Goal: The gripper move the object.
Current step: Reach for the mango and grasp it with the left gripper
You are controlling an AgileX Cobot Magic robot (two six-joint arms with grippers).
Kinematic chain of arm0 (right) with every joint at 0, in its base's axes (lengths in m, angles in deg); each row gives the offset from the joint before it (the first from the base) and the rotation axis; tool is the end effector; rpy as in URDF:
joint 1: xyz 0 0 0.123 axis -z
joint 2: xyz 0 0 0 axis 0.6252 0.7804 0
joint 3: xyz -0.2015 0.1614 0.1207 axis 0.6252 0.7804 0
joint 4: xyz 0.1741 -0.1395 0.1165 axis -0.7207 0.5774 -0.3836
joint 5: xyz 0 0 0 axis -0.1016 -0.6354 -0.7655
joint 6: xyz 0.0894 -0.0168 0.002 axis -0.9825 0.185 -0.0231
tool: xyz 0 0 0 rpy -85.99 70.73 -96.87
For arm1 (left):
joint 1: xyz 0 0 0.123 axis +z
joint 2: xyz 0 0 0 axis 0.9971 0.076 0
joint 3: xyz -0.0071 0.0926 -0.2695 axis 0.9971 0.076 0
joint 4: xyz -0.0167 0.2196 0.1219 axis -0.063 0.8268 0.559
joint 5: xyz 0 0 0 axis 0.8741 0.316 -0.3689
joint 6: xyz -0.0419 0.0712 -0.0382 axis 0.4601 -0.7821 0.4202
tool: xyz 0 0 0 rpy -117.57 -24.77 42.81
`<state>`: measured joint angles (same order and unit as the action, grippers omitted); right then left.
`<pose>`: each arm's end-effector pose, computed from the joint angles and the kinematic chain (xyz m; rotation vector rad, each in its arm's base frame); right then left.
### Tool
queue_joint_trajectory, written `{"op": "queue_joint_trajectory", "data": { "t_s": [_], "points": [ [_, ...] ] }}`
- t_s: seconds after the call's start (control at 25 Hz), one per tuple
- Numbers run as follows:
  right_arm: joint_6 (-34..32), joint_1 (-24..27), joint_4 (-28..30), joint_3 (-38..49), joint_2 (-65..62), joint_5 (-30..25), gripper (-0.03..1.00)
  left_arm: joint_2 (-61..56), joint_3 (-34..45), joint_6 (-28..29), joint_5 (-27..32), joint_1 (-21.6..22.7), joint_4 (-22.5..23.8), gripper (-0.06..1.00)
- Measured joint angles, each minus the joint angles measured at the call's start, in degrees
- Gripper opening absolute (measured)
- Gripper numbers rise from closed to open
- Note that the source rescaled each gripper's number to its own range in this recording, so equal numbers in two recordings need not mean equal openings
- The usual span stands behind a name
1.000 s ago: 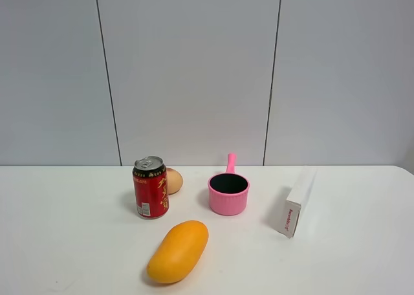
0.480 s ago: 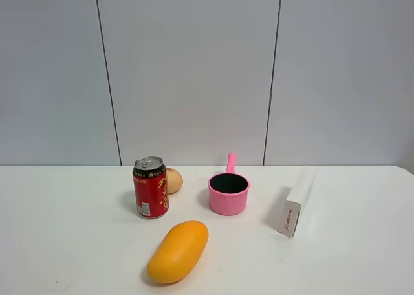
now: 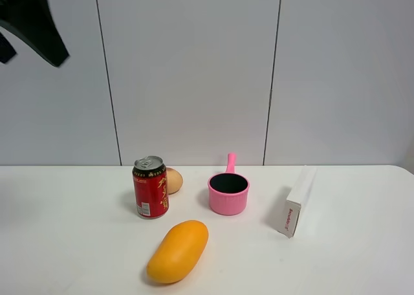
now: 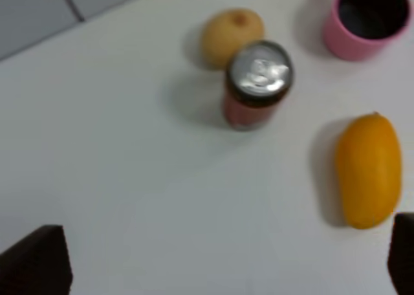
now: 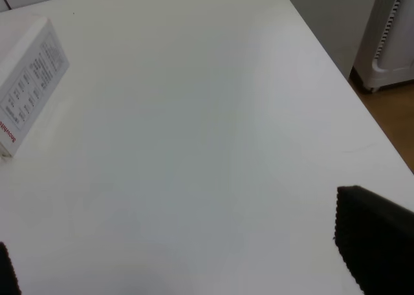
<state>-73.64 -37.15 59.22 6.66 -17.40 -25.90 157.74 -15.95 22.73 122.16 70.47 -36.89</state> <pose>-0.0042 -0.0045 0.2755 0.1090 2.0404 -0.0359 0.2719 -0.0884 0.3756 0.6132 2.4297 -0.2302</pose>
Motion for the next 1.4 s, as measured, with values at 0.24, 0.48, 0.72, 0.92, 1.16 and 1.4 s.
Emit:
{"op": "queue_joint_trajectory", "data": {
  "t_s": [0.24, 0.48, 0.72, 0.92, 1.16, 1.4],
  "points": [
    [0.00, 0.00, 0.00, 0.00, 0.00, 0.00, 1.00, 11.46, 0.00, 10.26, -0.06, -12.07, 0.58, 1.00],
    [0.00, 0.00, 0.00, 0.00, 0.00, 0.00, 1.00, 21.43, -0.47, 20.40, -1.99, -19.36, 0.72, 1.00],
    [0.00, 0.00, 0.00, 0.00, 0.00, 0.00, 1.00, 27.83, -0.47, 25.30, -7.27, -22.34, 0.67, 1.00],
    [0.00, 0.00, 0.00, 0.00, 0.00, 0.00, 1.00, 30.67, -0.47, 27.36, -10.09, -23.84, 0.96, 1.00],
    [0.00, 0.00, 0.00, 0.00, 0.00, 0.00, 1.00, 34.04, -0.47, 27.36, -12.40, -25.05, 1.97, 1.00],
    [0.00, 0.00, 0.00, 0.00, 0.00, 0.00, 1.00, 36.70, -0.47, 27.36, -15.54, -25.70, 2.33, 1.00]
  ]
}}
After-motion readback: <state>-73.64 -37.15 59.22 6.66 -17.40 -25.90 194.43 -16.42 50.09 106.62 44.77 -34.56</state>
